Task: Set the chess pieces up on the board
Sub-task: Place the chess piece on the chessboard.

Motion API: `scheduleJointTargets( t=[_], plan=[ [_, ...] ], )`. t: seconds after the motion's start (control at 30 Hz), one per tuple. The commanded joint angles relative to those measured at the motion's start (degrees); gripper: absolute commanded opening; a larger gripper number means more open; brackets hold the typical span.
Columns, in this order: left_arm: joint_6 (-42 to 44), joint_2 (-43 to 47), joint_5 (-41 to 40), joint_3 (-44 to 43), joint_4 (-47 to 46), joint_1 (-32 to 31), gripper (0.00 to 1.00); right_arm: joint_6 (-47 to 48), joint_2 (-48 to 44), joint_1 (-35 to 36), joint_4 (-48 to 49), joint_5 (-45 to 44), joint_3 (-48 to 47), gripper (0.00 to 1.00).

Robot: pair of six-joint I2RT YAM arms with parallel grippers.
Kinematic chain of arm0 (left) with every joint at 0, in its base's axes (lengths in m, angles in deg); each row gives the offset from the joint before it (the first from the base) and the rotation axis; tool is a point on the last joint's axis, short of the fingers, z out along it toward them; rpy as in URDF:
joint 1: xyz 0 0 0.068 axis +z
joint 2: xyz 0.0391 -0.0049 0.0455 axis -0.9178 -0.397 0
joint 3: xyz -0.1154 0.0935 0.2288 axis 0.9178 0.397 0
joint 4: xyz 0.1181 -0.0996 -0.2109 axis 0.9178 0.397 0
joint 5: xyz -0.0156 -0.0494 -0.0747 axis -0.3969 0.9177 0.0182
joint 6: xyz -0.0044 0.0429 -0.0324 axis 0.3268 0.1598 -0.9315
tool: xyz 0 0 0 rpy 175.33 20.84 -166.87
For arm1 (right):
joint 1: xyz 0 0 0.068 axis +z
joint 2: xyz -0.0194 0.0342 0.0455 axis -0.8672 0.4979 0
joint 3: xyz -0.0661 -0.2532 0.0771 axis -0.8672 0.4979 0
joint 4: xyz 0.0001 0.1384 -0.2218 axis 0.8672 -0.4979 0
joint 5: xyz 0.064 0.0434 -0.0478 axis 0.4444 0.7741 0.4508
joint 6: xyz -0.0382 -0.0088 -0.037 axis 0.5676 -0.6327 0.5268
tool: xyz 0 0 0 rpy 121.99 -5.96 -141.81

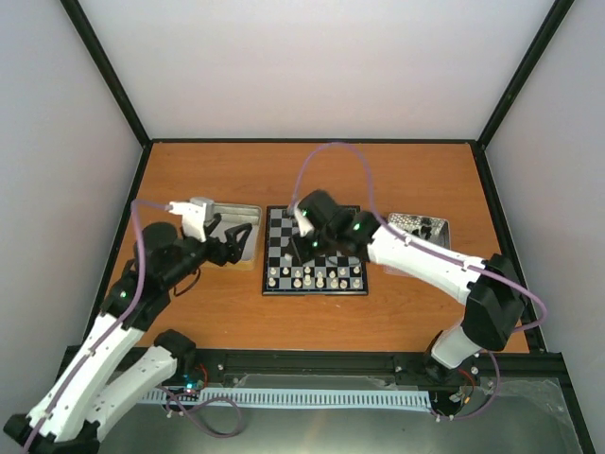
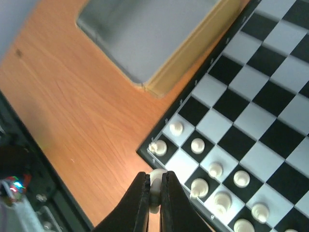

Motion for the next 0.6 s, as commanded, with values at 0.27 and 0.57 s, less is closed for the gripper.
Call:
scheduleJointTargets(
  t=[0.27, 0.57],
  plan=[
    [-10.4, 19.1, -13.9, 7.5, 4.4, -0.3, 1.0, 0.4, -0.4, 13.2, 9.7, -24.8, 13.2, 0.03],
    [-10.0, 22.8, -15.2, 7.2, 4.5, -0.3, 1.0, -0.3, 8.3, 17.1, 7.1, -25.6, 5.7, 0.03]
  ],
)
